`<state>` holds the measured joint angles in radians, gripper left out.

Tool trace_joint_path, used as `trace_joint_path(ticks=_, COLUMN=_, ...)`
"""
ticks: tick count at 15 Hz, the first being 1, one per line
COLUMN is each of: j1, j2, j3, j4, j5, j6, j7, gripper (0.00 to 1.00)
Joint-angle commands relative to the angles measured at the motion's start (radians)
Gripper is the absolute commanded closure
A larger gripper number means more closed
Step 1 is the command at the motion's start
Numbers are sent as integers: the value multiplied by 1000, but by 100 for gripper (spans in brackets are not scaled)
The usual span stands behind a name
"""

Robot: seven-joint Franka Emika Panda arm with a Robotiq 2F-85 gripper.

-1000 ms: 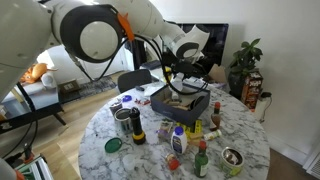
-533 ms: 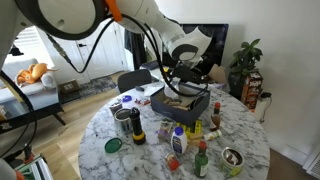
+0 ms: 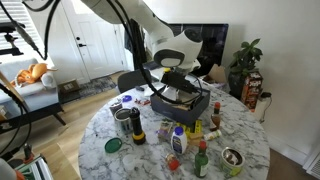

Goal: Pick up the flash light from the clear cup and put it on the table, pick up the clear cup from the blue box and put it on the table

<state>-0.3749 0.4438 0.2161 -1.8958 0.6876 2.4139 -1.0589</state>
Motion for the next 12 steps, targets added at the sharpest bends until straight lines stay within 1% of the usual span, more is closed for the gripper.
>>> trace_joint_path(ticks=1, j1=61, j2=-148, j3=-30, j4=-246, j5=138, j6=171, j7=-25, gripper=70)
trace_joint_path(ticks=3, j1=88, j2=-202, j3=-31, j4=-355, j5=205, j6=231, j7=-36, gripper=70)
trace_joint_path(ticks=5, j1=115, j2=-265, j3=-24, j4=-466, j5=296, j6=275, j7=-83, gripper=70)
trace_joint_path(ticks=6, j1=79, j2=-300, j3=32, j4=-526, j5=336, j6=306, j7=-108, gripper=70)
trace_joint_path(ticks=7, j1=86, j2=-331, j3=44, j4=-571, j5=384, j6=319, j7=-137, gripper=70)
trace_joint_path(ticks=9, j1=89, j2=-363, j3=72, j4=-608, j5=481, j6=344, j7=-194, gripper=70)
trace_joint_path(ticks=12, j1=89, j2=-413, j3=101, j4=-633, j5=666, j6=363, j7=-315, gripper=70)
